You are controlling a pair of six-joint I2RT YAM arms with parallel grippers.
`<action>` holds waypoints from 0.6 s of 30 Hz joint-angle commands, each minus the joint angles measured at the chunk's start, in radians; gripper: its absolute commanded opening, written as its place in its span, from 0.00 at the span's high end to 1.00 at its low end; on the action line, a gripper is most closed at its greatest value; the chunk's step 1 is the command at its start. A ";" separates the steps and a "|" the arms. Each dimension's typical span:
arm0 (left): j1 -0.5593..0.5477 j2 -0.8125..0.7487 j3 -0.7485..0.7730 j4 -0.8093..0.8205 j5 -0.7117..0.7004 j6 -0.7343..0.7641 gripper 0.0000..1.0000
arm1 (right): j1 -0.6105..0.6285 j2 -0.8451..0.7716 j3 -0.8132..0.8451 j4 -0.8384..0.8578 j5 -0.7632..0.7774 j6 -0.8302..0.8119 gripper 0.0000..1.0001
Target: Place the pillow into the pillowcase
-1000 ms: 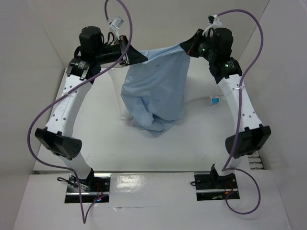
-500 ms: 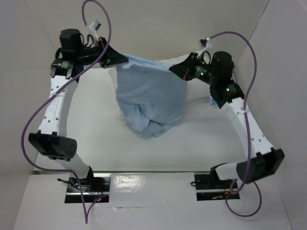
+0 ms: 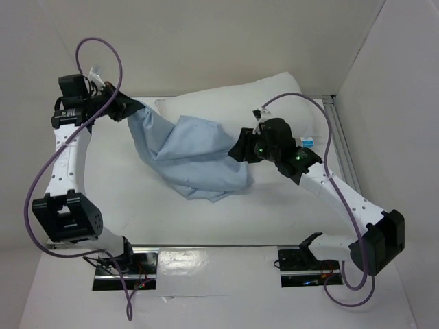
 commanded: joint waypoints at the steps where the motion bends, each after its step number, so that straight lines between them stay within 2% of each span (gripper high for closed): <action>1: 0.007 0.006 -0.013 0.050 -0.015 0.039 1.00 | -0.076 -0.004 0.095 -0.027 0.116 -0.007 0.50; 2: 0.007 0.017 -0.013 0.050 -0.015 0.039 1.00 | -0.077 0.022 0.140 -0.027 0.100 -0.024 0.50; 4: 0.007 0.017 -0.013 0.050 -0.015 0.039 1.00 | -0.072 0.137 0.214 -0.049 0.100 -0.076 0.33; 7: 0.007 0.017 -0.022 0.050 -0.015 0.058 1.00 | -0.023 0.255 0.369 -0.131 0.138 -0.125 0.21; 11: 0.007 0.008 -0.022 0.041 -0.015 0.069 1.00 | 0.127 0.404 0.477 -0.142 0.264 -0.173 0.13; 14: 0.007 -0.003 -0.042 0.041 -0.026 0.069 1.00 | 0.164 0.543 0.627 -0.164 0.341 -0.232 0.10; 18: 0.007 -0.003 -0.042 0.018 -0.044 0.088 1.00 | 0.175 0.749 0.924 -0.229 0.373 -0.311 0.07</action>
